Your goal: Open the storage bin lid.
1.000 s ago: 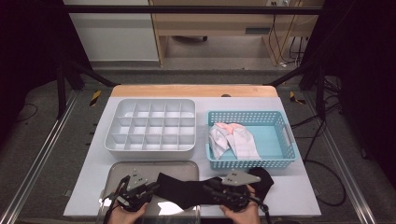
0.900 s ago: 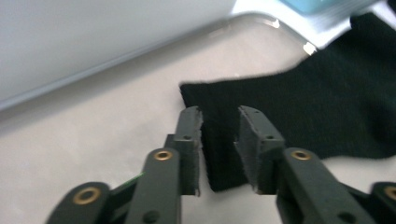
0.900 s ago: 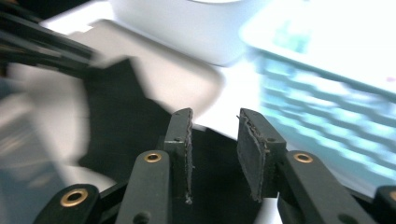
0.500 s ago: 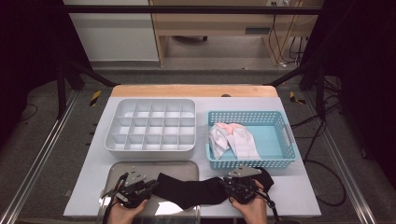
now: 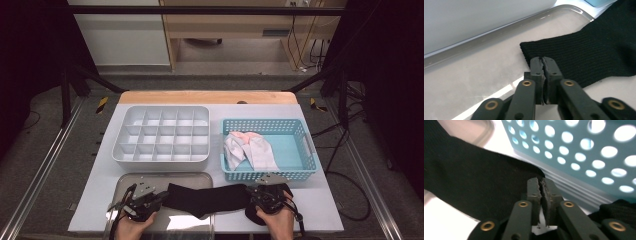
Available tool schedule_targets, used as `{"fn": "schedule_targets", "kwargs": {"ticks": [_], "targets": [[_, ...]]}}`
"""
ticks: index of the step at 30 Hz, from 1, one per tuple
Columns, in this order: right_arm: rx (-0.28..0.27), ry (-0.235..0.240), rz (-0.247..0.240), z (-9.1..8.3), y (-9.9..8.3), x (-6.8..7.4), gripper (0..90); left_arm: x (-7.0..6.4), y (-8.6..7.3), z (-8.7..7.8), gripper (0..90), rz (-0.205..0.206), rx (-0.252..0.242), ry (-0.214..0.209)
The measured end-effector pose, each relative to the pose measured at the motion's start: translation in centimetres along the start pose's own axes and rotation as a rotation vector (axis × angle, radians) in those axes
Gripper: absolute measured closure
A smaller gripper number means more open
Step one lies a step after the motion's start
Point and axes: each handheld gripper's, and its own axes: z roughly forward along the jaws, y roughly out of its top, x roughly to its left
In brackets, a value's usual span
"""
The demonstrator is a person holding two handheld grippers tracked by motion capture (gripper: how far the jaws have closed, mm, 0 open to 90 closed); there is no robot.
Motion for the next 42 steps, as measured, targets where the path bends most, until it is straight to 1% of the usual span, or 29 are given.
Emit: {"fn": "schedule_targets", "kwargs": {"ticks": [1, 2, 4, 6, 7, 8, 10, 12, 14, 17, 20, 21, 23, 25, 27, 28, 29, 31, 32, 35, 37, 38, 39, 42], "targets": [[-0.018, 0.006, 0.007, -0.2, 0.0, 0.0, 78.9, 0.0, 0.0, -0.1, 79.8, -0.002, -0.012, 0.009], [-0.043, 0.019, 0.017, -0.5, 0.1, -0.1, 77.8, 0.1, 0.1, -0.2, 75.1, -0.008, -0.031, 0.007], [-0.098, 0.034, 0.028, -1.3, 0.3, -0.4, 76.0, 0.3, 0.3, -0.6, 69.8, -0.024, -0.066, 0.012], [-0.141, 0.029, 0.023, -2.1, 0.5, -0.7, 73.3, 0.5, 0.5, -1.0, 65.5, -0.037, -0.093, 0.018], [-0.16, 0.017, 0.027, -2.6, 0.6, -1.0, 72.1, 0.6, 0.6, -1.1, 62.6, -0.044, -0.103, 0.017], [-0.175, 0.008, 0.033, -3.0, 0.6, -1.3, 71.7, 0.7, 0.6, -1.2, 61.6, -0.05, -0.104, 0.015], [-0.192, -0.013, 0.055, -3.9, 0.6, -2.1, 69.7, 0.8, 0.6, -1.3, 59.8, -0.056, -0.107, 0.028], [-0.196, -0.044, 0.063, -4.6, 0.3, -2.9, 68.8, 1.0, 0.6, -1.4, 58.2, -0.069, -0.107, 0.031], [-0.178, -0.065, 0.07, -4.8, 0.0, -3.5, 67.8, 1.1, 0.5, -1.5, 57.2, -0.082, -0.117, 0.036], [-0.165, -0.088, 0.089, -5.1, -0.7, -4.3, 66.5, 1.2, 0.5, -1.5, 55.7, -0.081, -0.115, 0.039], [-0.185, -0.115, 0.109, -5.9, -1.2, -5.2, 64.6, 1.2, 0.4, -1.4, 55.0, -0.085, -0.107, 0.039], [-0.191, -0.114, 0.119, -6.1, -1.3, -5.3, 63.8, 1.2, 0.4, -1.4, 54.9, -0.086, -0.103, 0.036], [-0.186, -0.113, 0.112, -6.3, -1.7, -5.4, 62.0, 1.2, 0.3, -1.4, 54.8, -0.083, -0.102, 0.038], [-0.175, -0.102, 0.1, -6.1, -1.9, -5.2, 58.4, 1.1, 0.3, -1.4, 54.8, -0.083, -0.102, 0.037], [-0.169, -0.097, 0.081, -5.6, -1.9, -4.7, 53.9, 1.0, 0.3, -1.4, 54.7, -0.084, -0.103, 0.035], [-0.149, -0.093, 0.07, -5.1, -1.9, -4.5, 52.4, 1.0, 0.3, -1.4, 54.7, -0.084, -0.102, 0.033], [-0.128, -0.104, 0.056, -4.7, -1.9, -4.3, 52.1, 1.0, 0.3, -1.4, 54.7, -0.083, -0.102, 0.033], [-0.083, -0.118, 0.04, -3.8, -2.2, -4.1, 54.1, 1.0, 0.3, -1.4, 54.7, -0.081, -0.1, 0.032], [-0.069, -0.128, 0.04, -3.5, -2.3, -4.1, 56.7, 1.0, 0.3, -1.4, 54.7, -0.081, -0.097, 0.031], [-0.037, -0.142, 0.047, -3.3, -2.6, -4.4, 70.1, 0.9, 0.3, -1.3, 54.7, -0.079, -0.093, 0.028], [-0.021, -0.125, 0.085, -3.5, -2.8, -4.7, 83.6, 0.9, 0.3, -1.3, 54.7, -0.078, -0.091, 0.028], [-0.022, -0.117, 0.091, -3.8, -2.8, -4.9, 87.7, 0.9, 0.3, -1.3, 54.7, -0.077, -0.091, 0.029], [-0.031, -0.116, 0.102, -4.1, -2.7, -5.0, 89.6, 0.9, 0.3, -1.3, 54.8, -0.076, -0.09, 0.028], [-0.079, -0.143, 0.118, -5.3, -2.6, -5.5, 90.0, 1.0, 0.3, -1.3, 54.8, -0.078, -0.088, 0.029]]}}
